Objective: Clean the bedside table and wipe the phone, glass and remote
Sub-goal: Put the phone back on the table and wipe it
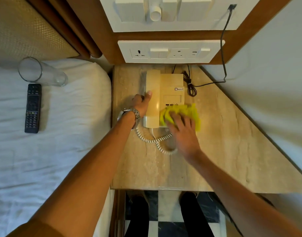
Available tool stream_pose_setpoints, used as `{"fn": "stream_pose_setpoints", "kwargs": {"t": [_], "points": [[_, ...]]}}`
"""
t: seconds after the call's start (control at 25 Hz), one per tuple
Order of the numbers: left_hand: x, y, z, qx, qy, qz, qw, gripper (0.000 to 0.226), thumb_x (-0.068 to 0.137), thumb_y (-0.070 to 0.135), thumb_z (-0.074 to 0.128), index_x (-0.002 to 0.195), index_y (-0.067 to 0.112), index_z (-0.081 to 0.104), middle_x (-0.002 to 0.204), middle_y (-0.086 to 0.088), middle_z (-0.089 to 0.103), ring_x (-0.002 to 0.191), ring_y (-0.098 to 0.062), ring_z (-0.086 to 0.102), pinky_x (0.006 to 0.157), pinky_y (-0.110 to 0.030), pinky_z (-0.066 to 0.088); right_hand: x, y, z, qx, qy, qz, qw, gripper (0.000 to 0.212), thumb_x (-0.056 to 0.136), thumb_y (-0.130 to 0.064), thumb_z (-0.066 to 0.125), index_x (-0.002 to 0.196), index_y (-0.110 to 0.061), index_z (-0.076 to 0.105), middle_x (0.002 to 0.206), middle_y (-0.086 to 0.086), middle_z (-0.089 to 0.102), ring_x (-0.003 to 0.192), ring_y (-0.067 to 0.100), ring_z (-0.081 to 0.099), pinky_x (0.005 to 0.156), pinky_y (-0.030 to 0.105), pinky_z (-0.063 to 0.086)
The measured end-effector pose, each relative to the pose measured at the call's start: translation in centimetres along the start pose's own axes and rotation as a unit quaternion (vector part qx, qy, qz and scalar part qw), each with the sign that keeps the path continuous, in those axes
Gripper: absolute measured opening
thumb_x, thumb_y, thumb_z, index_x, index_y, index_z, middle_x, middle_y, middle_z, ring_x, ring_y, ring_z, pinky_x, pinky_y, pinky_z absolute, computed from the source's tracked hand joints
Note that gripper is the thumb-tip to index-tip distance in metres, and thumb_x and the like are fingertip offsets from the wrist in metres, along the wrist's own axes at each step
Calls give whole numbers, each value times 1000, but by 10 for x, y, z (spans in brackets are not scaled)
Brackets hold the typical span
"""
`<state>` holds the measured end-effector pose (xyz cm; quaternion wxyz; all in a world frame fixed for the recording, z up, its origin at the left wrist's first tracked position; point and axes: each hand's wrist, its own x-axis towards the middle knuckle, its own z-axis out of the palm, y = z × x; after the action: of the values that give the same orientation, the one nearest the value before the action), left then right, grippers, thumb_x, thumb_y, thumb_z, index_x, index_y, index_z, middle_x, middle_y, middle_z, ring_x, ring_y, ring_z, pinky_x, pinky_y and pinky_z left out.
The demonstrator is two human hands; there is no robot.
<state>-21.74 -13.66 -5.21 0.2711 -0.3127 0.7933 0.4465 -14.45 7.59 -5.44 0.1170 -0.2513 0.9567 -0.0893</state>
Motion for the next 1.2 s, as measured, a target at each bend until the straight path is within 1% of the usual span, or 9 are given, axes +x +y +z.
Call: {"fn": "stream_pose_setpoints", "kwargs": {"t": [0.12, 0.24, 0.4, 0.52, 0.64, 0.8, 0.96, 1.08, 1.2], "points": [[1, 1, 0, 16, -4, 6, 1000, 72, 97, 72, 33, 109, 8, 64, 101, -10, 70, 90, -27, 69, 85, -43, 58, -67, -2, 9, -6, -64, -46, 997, 68, 61, -7, 92, 124, -19, 71, 134, 11, 65, 120, 39, 61, 96, 54, 55], [-3, -6, 0, -72, -9, 9, 997, 53, 100, 63, 42, 94, 14, 62, 83, -2, 66, 78, -21, 64, 63, -29, 52, -55, 2, -7, 124, 18, 84, 989, 65, 75, 7, 78, 134, -17, 64, 139, 15, 57, 126, 41, 53, 101, 57, 51], [-30, -61, 6, -150, 32, 22, 988, 39, 98, 53, 57, 110, 16, 66, 95, 1, 69, 89, -21, 68, 71, -27, 52, 49, 3, -61, 150, 124, 130, 972, 56, 93, 4, 54, 144, -18, 53, 149, 14, 44, 135, 38, 39, 113, 52, 38], [-63, -104, 21, -109, 23, 34, 993, 49, 70, 47, 88, 106, 38, 56, 99, 14, 68, 95, -12, 68, 72, -23, 54, 124, -2, -77, 42, 87, 64, 993, 58, 94, 1, 53, 148, -21, 48, 152, 13, 41, 134, 40, 39, 109, 52, 37], [-68, -110, 42, 19, 92, 57, 994, 86, 47, 62, 93, 114, 26, 52, 112, 5, 62, 101, -17, 59, 80, -37, 55, 151, -12, -68, -48, 52, -1, 997, 59, 94, -3, 57, 149, -24, 46, 153, 10, 40, 137, 39, 37, 106, 52, 38], [-59, -100, 57, 73, 173, 40, 981, 87, 56, 74, 80, 114, 15, 53, 118, -5, 61, 112, -29, 59, 93, -48, 54, 135, -14, -50, -74, 47, -15, 996, 65, 87, 2, 63, 146, -22, 48, 153, 10, 41, 129, 40, 43, 99, 52, 41], [-57, -103, 67, 100, 225, 53, 968, 85, 61, 75, 74, 112, 10, 55, 114, -10, 63, 108, -33, 60, 90, -45, 51, 94, -15, -33, -117, 55, -138, 982, 61, 83, -5, 56, 142, -22, 53, 149, 10, 47, 125, 42, 46, 94, 52, 43], [-57, -108, 65, 85, 217, 80, 969, 79, 63, 63, 83, 113, 8, 58, 113, -12, 62, 105, -33, 59, 88, -45, 52, 43, -6, -10, -104, 36, -229, 967, 58, 80, -14, 54, 138, -22, 56, 148, 10, 50, 124, 39, 45, 95, 51, 46], [-63, -123, 56, 38, 173, 149, 973, 75, 64, 43, 92, 121, 7, 59, 116, -12, 60, 107, -30, 56, 91, -47, 51, -19, 19, 12, -84, -42, -229, 969, 56, 77, -14, 78, 130, -21, 66, 139, 11, 61, 120, 40, 59, 96, 51, 53]]}}
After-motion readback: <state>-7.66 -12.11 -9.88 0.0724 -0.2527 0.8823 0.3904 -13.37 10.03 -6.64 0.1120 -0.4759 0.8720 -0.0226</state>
